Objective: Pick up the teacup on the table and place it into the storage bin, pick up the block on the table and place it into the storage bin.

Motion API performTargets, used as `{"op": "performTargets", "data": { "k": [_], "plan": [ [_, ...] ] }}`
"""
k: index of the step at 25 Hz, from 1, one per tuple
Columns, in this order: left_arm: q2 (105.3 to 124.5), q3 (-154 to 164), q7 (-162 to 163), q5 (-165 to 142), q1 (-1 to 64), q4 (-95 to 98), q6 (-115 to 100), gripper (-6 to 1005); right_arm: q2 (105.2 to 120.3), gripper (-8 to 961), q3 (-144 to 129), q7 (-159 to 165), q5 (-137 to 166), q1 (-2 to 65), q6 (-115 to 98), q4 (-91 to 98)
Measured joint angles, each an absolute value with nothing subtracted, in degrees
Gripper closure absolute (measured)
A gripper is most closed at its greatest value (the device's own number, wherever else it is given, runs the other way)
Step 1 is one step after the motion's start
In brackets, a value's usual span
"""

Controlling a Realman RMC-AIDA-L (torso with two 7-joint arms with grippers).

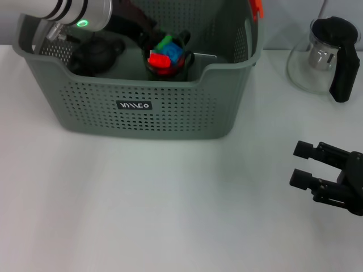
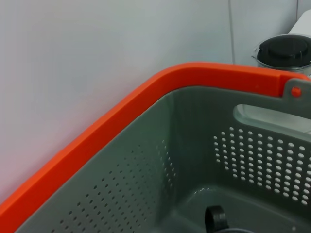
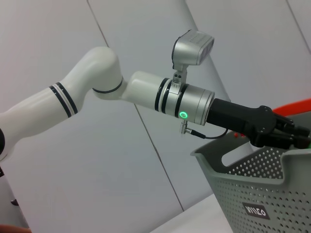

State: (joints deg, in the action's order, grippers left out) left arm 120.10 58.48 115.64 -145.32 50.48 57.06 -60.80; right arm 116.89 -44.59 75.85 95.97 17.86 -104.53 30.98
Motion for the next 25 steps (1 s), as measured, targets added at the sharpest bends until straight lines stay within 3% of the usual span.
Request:
{"op": "performTargets", "data": {
  "k": [3,11,14,16,18,21,25],
  "plan": [
    [120.81,58.55,115.37,-145.26,50.46,57.89,-60.84,776,116.77,127,-44.55,75.84,95.98,17.76,-104.53,30.76],
    [121.30,51.26,110.54,-131.25,45.87,67.21,-69.82,438,116.81,127,-44.02,75.71,95.95,17.75,-104.27,31.09],
    [117.07,42.38,103.58,-107.05,42.69,63.46,-87.90,295,116.99,127,-43.16,74.47,95.94,17.86,-104.48,31.13],
    [114.42,37.85,99.97,-96.99,41.85,55.84,-97.94,286,117.18,127,-42.56,72.86,95.92,17.79,-104.62,31.02],
    [113.47,32.83,93.87,-91.64,40.27,47.25,-106.80,278,117.44,127,-42.41,70.27,95.92,17.65,-104.64,30.86],
    [114.60,29.05,84.49,-91.25,35.68,41.88,-115.37,264,118.28,127,-42.74,64.38,97.69,17.26,-104.85,30.98],
    [117.87,30.70,77.87,-104.69,28.43,45.19,-116.17,247,119.29,127,-42.33,58.07,100.60,16.95,-104.67,31.11]
  ]
}}
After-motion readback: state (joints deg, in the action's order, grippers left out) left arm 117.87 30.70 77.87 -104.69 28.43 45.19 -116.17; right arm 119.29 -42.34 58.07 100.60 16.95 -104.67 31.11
